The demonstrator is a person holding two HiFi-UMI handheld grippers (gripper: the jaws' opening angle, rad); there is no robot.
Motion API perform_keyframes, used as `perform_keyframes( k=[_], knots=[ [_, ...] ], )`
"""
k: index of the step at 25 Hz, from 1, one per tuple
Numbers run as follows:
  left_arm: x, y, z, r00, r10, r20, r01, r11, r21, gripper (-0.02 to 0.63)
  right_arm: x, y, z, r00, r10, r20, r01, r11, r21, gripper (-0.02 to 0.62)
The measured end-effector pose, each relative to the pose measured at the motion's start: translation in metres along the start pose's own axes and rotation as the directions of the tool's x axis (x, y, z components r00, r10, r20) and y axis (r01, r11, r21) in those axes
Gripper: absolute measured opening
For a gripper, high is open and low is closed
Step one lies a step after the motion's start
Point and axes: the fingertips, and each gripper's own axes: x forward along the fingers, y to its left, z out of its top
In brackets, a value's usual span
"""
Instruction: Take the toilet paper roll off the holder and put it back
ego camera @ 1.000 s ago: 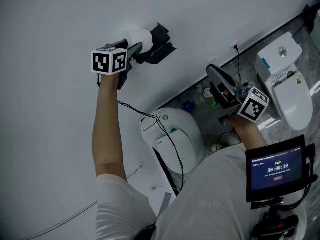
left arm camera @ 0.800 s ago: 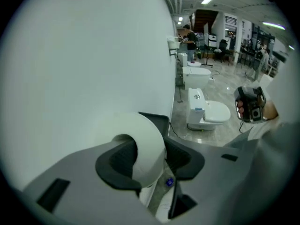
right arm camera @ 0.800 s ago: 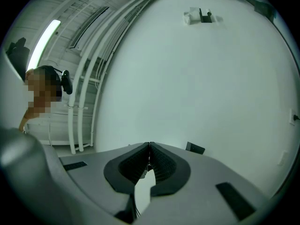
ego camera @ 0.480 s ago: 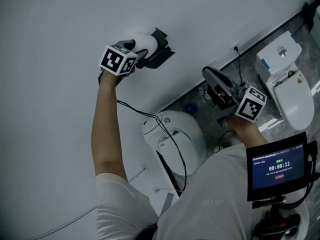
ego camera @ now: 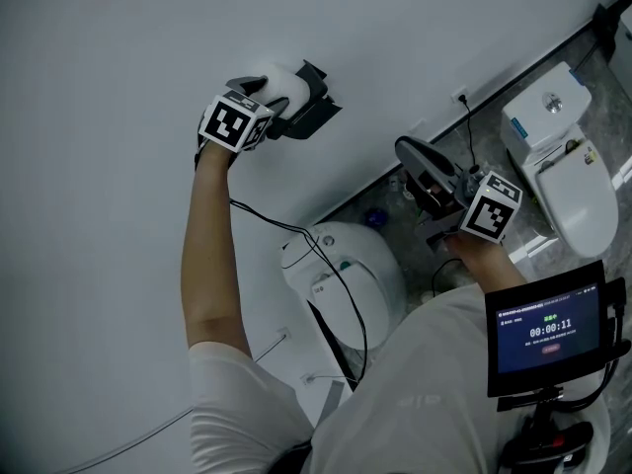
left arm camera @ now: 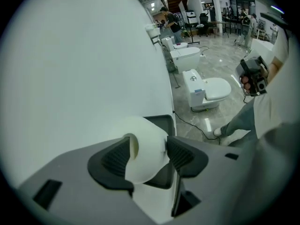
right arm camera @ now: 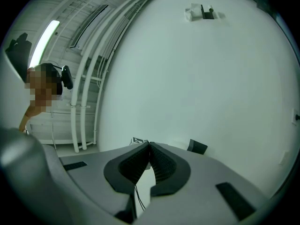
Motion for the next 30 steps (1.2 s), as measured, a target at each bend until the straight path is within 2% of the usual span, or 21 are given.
perform_keyframes(
  k=[3,5,7,8,10,13,15,19,20,22,24,25,27,28,30],
  knots=[
    [-0.007,0.004,0.001,0.999,0.045,0.021,-0.045,0.999,0.006,0.250,0.000,0.001,-0.001,1.000,0.002,-0.002,-0.002,1.000,-0.003,0.011],
    [-0.017,0.006,0.006,0.994,0.080,0.070,-0.079,0.997,-0.023,0.265,0.001,0.001,-0.002,1.000,0.003,-0.002,-0.003,1.000,-0.005,0.010],
    [-0.034,0.007,0.016,0.978,0.111,0.175,-0.092,0.989,-0.114,0.268,0.002,0.001,-0.002,1.000,0.007,-0.005,-0.007,1.000,-0.005,0.011],
    [-0.045,0.006,0.023,0.962,0.120,0.244,-0.076,0.981,-0.181,0.268,0.002,0.002,-0.002,1.000,0.011,-0.008,-0.011,1.000,-0.006,0.011],
    [-0.073,-0.004,0.034,0.911,0.133,0.389,-0.003,0.948,-0.318,0.268,0.003,0.004,-0.002,1.000,0.022,-0.017,-0.022,1.000,-0.009,0.011],
    [-0.117,-0.026,0.040,0.804,0.173,0.569,0.139,0.876,-0.462,0.267,0.005,0.007,-0.001,0.999,0.038,-0.036,-0.038,0.999,-0.014,0.011],
    [-0.146,-0.043,0.035,0.729,0.207,0.652,0.241,0.815,-0.527,0.267,0.008,0.012,-0.003,0.997,0.053,-0.050,-0.054,0.999,-0.006,0.011],
    [-0.192,-0.081,0.017,0.574,0.304,0.760,0.429,0.679,-0.595,0.262,0.018,0.030,-0.006,0.994,0.095,-0.060,-0.094,0.995,0.014,0.011],
    [-0.196,-0.090,0.018,0.535,0.324,0.780,0.466,0.657,-0.593,0.240,0.018,0.032,-0.003,0.993,0.101,-0.053,-0.101,0.995,0.011,0.011],
    [-0.195,-0.103,0.026,0.467,0.354,0.810,0.520,0.631,-0.575,0.213,0.015,0.031,0.007,0.995,0.096,-0.031,-0.096,0.995,0.002,0.011],
    [-0.187,-0.112,0.030,0.429,0.373,0.823,0.556,0.609,-0.566,0.192,0.009,0.028,0.015,0.997,0.077,-0.006,-0.077,0.997,-0.002,0.010],
    [-0.184,-0.116,0.030,0.415,0.386,0.824,0.579,0.586,-0.566,0.181,0.007,0.027,0.017,0.997,0.076,0.004,-0.076,0.997,-0.004,0.011],
    [-0.179,-0.123,0.024,0.383,0.437,0.814,0.637,0.514,-0.575,0.154,0.007,0.029,0.019,0.996,0.091,0.019,-0.091,0.996,-0.010,0.011],
    [-0.178,-0.125,0.020,0.367,0.469,0.803,0.660,0.478,-0.580,0.094,0.008,0.029,0.020,0.995,0.098,0.026,-0.098,0.995,-0.011,0.011],
    [-0.178,-0.127,0.012,0.336,0.525,0.782,0.690,0.428,-0.583,0.028,0.012,0.030,0.020,0.993,0.109,0.036,-0.109,0.994,-0.007,0.009]
  ],
)
